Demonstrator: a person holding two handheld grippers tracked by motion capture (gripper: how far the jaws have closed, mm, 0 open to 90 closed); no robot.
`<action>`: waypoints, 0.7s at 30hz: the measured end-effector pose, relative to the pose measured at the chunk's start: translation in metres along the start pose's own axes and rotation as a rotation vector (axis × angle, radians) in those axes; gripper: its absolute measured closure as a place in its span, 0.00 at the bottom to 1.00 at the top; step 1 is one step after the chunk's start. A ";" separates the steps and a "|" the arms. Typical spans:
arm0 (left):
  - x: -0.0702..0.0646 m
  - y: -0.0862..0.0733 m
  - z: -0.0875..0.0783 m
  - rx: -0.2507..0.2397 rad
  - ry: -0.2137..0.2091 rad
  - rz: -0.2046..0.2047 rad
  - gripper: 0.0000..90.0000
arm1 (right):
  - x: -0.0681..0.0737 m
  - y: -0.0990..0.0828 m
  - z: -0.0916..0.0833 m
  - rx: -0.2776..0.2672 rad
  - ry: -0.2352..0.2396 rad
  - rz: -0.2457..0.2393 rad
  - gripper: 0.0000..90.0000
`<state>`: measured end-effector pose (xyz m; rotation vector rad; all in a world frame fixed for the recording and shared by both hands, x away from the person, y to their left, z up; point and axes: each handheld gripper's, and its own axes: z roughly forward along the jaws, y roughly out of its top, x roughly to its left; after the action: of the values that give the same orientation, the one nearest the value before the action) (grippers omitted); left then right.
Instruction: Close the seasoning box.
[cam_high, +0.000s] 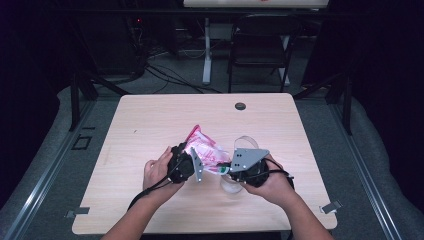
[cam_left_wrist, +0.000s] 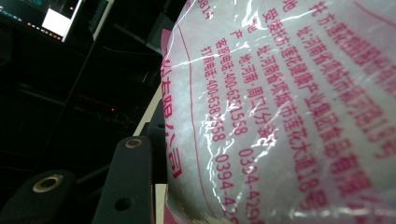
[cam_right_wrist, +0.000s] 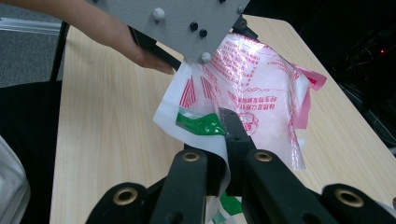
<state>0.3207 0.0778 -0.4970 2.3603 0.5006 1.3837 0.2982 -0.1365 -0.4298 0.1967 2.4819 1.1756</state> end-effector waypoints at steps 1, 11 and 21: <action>0.000 0.000 0.000 -0.001 0.003 0.003 0.64 | 0.000 0.000 0.000 -0.002 0.000 0.001 0.99; 0.000 0.004 -0.001 -0.007 0.017 0.030 0.64 | 0.004 -0.004 -0.002 -0.009 -0.027 -0.007 0.99; 0.000 0.009 -0.002 -0.013 0.028 0.057 0.65 | 0.003 -0.010 -0.007 -0.026 -0.043 0.013 0.99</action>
<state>0.3201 0.0697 -0.4919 2.3650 0.4336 1.4423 0.2930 -0.1469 -0.4350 0.2289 2.4304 1.1965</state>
